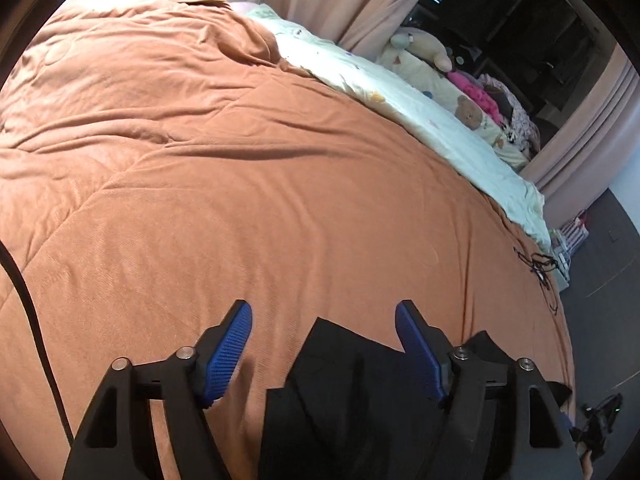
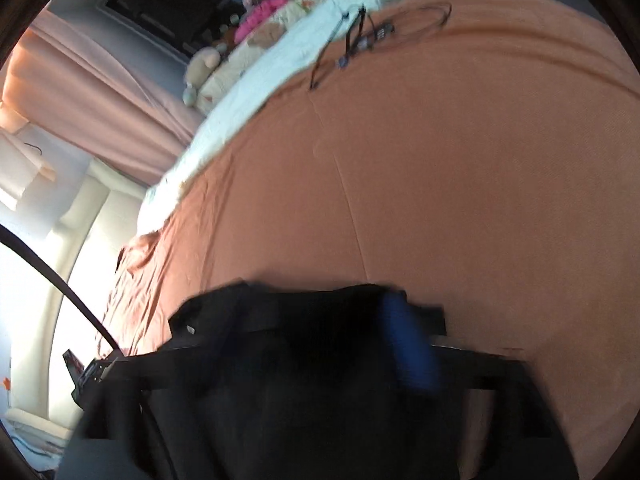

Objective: Fold large clothes

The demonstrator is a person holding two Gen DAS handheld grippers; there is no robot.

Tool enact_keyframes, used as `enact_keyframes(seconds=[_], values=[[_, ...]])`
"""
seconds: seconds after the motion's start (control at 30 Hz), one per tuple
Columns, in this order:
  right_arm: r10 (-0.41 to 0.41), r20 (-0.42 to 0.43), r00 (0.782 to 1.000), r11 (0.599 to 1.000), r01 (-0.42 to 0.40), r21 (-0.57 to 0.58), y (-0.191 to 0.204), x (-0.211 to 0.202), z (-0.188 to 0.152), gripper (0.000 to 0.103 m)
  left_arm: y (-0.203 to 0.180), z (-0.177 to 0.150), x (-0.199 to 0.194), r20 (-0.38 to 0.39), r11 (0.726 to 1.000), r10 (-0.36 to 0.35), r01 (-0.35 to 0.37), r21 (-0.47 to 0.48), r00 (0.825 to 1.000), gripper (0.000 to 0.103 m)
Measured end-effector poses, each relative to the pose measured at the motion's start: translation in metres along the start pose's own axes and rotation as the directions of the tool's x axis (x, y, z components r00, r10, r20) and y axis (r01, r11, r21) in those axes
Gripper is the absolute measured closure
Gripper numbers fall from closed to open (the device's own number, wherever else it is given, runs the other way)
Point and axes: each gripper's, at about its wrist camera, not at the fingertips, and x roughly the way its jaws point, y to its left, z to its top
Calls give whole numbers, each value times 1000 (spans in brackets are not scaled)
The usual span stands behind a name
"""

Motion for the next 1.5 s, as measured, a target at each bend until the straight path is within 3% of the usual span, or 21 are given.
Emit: enact_keyframes(seconds=[0.13, 0.23, 0.37, 0.4, 0.47, 0.6, 0.7, 0.87, 1.0, 1.27, 1.5], values=[[-6, -5, 1000, 1000, 6, -11, 2, -6, 5, 16, -8, -7, 5, -30, 997, 19, -17, 78, 999, 28], [-104, -19, 994, 992, 103, -78, 9, -5, 3, 16, -13, -16, 17, -92, 988, 51, -36, 149, 994, 28], [-205, -130, 970, 971, 185, -152, 21, 18, -6, 16, -12, -31, 46, -206, 976, 108, -64, 206, 973, 28], [-213, -149, 966, 969, 190, -156, 21, 23, -7, 16, -12, -35, 54, -230, 973, 122, -71, 217, 966, 34], [-238, -187, 953, 964, 208, -168, 24, 38, -9, 39, -13, -42, 67, -261, 971, 123, -62, 229, 957, 48], [-319, -146, 936, 931, 281, -231, 35, 50, -1, 41, -20, -44, 84, -226, 946, 196, -123, 300, 954, 60], [-362, -118, 925, 916, 329, -230, 43, 45, 7, 41, -24, -34, 82, -205, 940, 246, -181, 289, 947, 76], [-314, -83, 946, 928, 287, -238, 56, 2, 1, 41, -30, -29, 42, -137, 944, 219, -175, 279, 966, 78], [-295, -71, 953, 925, 266, -271, 58, -31, -16, 41, -28, -40, 6, -135, 950, 198, -156, 272, 971, 78], [-238, -104, 966, 918, 189, -348, 74, -84, -63, 41, -23, -88, -43, -167, 965, 157, -116, 234, 973, 78], [-241, -141, 960, 892, 162, -421, 83, -102, -98, 41, -25, -141, -75, -175, 967, 154, -113, 228, 972, 78]])
